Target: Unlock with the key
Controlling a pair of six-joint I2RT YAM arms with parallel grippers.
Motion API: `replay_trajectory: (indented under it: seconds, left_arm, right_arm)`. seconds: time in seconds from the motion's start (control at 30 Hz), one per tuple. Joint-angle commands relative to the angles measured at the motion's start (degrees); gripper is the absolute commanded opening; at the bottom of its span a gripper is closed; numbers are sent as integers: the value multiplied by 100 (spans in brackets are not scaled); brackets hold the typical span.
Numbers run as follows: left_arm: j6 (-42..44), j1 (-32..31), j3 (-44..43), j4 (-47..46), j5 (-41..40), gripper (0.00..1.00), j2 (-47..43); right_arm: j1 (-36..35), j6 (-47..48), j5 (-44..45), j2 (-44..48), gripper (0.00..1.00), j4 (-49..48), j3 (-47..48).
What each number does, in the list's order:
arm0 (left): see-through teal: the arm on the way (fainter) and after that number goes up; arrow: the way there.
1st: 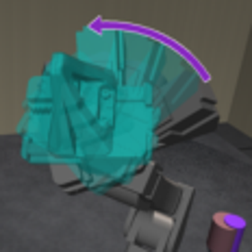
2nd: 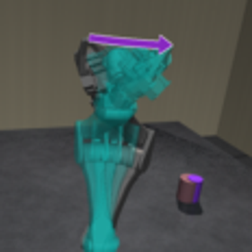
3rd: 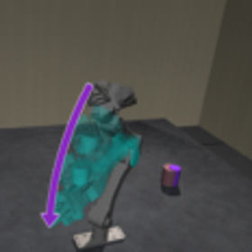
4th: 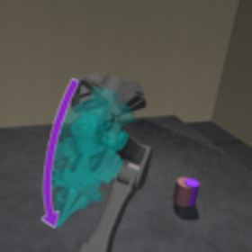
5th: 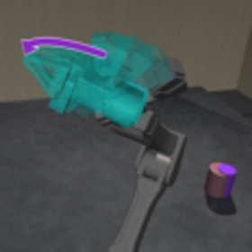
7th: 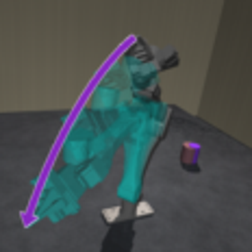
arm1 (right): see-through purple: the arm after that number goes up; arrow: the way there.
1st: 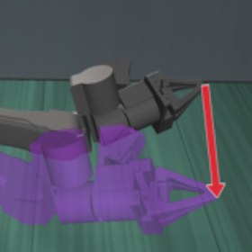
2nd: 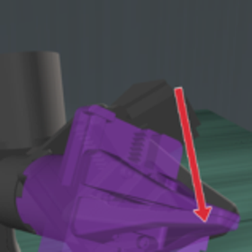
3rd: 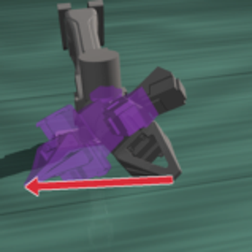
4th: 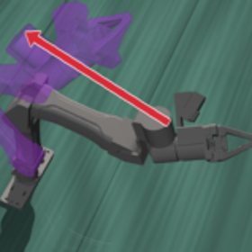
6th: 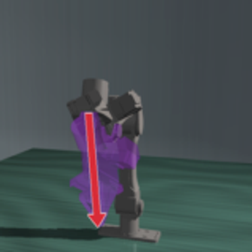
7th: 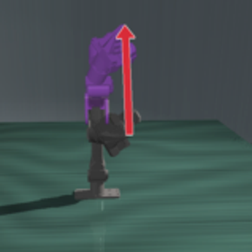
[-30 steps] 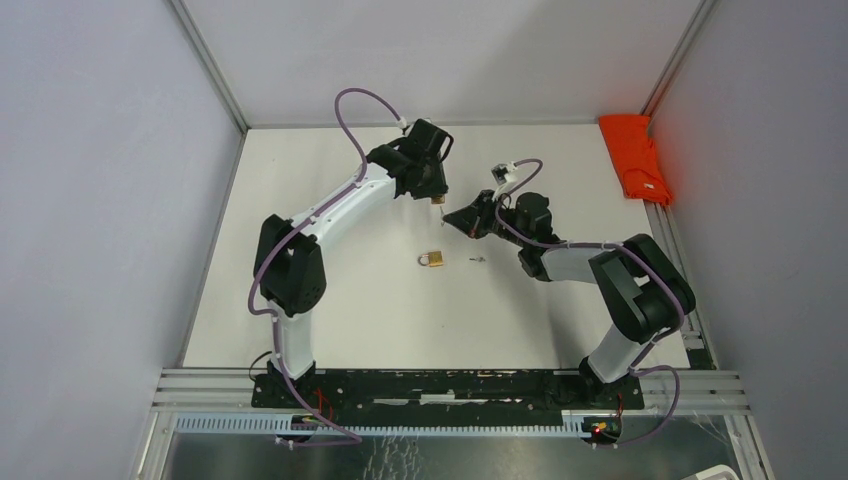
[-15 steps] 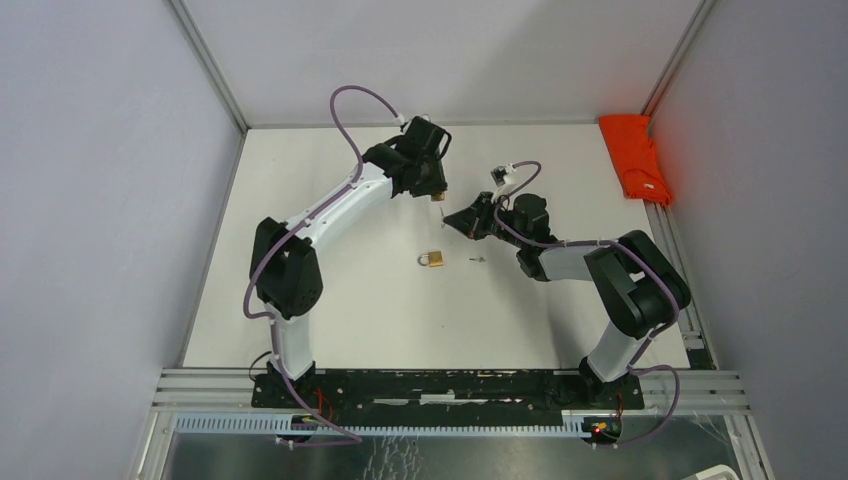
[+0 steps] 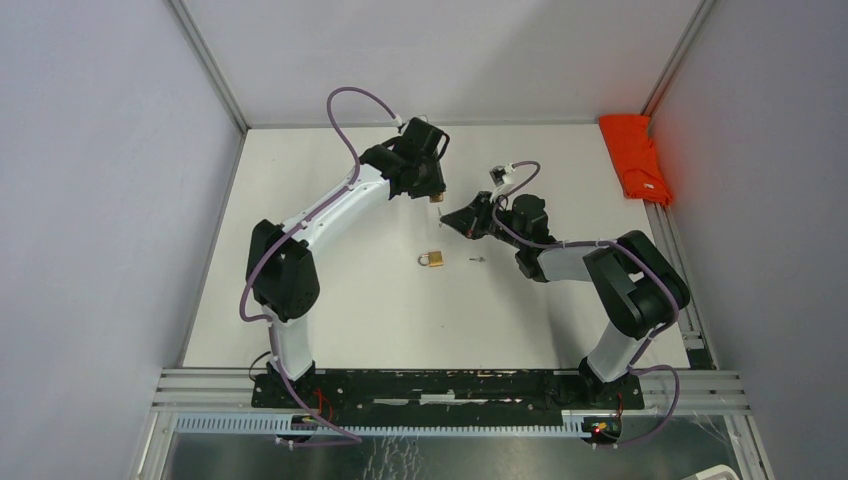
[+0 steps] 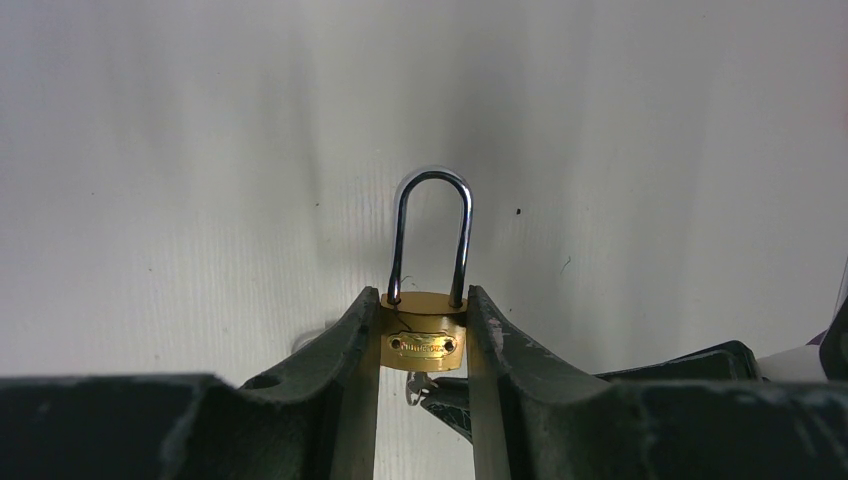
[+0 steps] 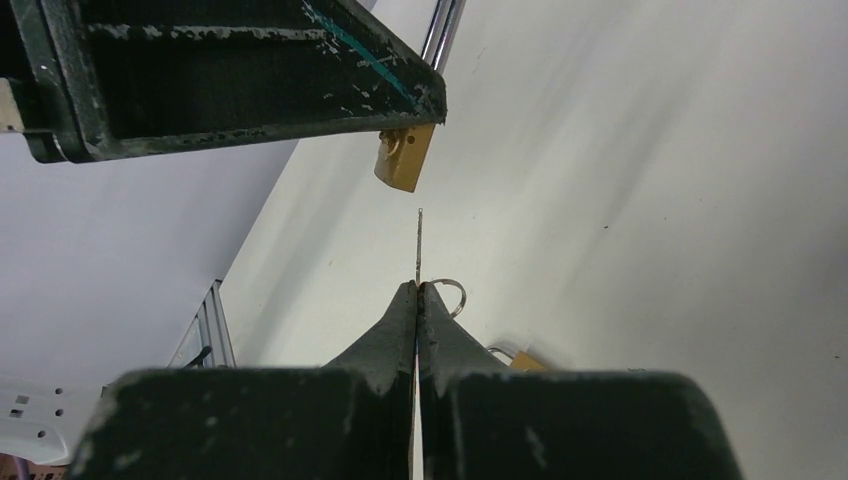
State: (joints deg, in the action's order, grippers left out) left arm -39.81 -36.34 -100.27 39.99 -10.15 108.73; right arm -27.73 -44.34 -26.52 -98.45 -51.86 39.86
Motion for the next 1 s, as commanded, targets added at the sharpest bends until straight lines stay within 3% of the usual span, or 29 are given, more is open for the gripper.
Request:
replay_trajectory:
  seconds: [0.0, 0.97]
  left_arm:
    - [-163, -8, -11, -304, -48, 2, -259]
    - [-202, -7, 88, -387, -105, 2, -297]
  right_arm:
    - [-57, -66, 84, 82, 0, -340, 169]
    - [-158, -241, 568, 202, 0, -587, 45]
